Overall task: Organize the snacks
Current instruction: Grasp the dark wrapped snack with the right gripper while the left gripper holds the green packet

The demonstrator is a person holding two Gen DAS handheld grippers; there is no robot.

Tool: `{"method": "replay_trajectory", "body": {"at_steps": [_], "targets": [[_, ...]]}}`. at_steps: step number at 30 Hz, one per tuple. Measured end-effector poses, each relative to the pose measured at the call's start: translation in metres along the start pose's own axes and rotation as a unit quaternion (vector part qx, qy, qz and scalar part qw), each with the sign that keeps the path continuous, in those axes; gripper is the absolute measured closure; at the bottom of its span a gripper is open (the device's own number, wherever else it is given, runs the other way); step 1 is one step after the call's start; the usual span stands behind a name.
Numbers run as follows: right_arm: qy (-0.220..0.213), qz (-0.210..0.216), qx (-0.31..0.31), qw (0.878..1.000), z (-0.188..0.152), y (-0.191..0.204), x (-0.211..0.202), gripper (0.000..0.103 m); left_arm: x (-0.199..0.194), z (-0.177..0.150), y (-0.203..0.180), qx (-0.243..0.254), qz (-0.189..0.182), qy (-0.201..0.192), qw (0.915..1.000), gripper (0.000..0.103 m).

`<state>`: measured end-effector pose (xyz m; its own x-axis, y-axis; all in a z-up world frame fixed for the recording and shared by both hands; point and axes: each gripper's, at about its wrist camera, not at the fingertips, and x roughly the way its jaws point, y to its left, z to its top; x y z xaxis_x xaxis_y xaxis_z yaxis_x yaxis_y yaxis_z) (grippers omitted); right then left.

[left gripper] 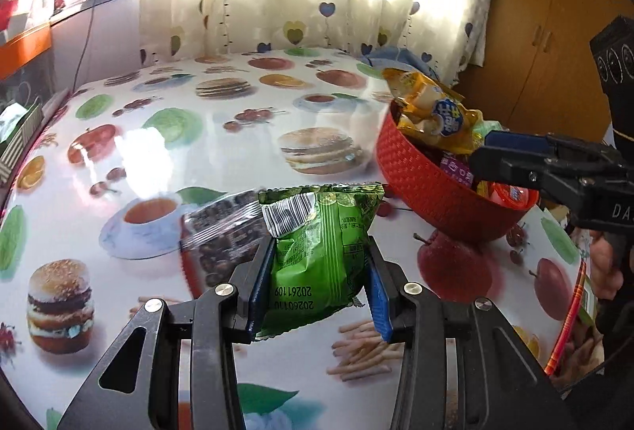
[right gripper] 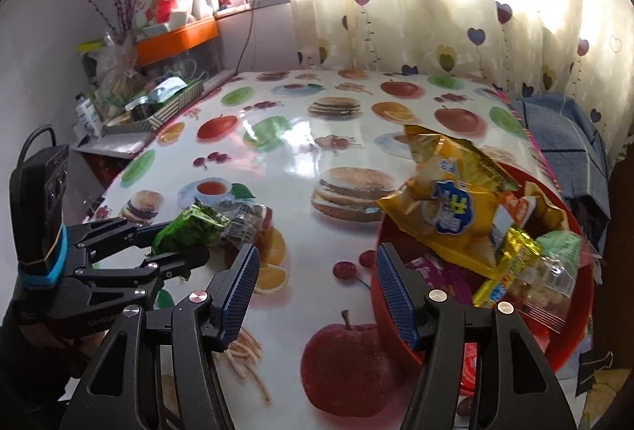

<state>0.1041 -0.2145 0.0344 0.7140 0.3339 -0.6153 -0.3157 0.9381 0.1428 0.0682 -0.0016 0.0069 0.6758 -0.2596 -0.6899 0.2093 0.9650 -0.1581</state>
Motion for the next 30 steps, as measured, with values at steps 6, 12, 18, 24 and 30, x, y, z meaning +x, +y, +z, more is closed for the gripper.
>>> {"method": "replay_trajectory", "body": {"at_steps": [6,12,18,24,30], "targets": [[0.035,0.026,-0.045,0.998,0.008,0.023,0.039,0.042,-0.012,-0.008,0.043,-0.045,0.049,-0.004,0.9978,0.060],[0.079,0.025,-0.078,0.993,0.008,0.035,0.075,0.055,-0.018,-0.020,0.074,-0.080,0.075,-0.002,0.9939,0.060],[0.107,0.025,-0.093,0.990,0.005,0.047,0.100,0.071,-0.020,-0.025,0.083,-0.090,0.081,-0.002,0.9927,0.060],[0.103,0.091,-0.132,0.982,0.004,0.080,0.098,0.070,-0.025,-0.028,0.088,-0.094,0.083,-0.006,0.9921,0.059],[0.068,0.068,-0.224,0.970,0.015,0.100,0.092,0.049,-0.032,-0.031,0.103,-0.110,0.093,-0.012,0.9895,0.060]]}}
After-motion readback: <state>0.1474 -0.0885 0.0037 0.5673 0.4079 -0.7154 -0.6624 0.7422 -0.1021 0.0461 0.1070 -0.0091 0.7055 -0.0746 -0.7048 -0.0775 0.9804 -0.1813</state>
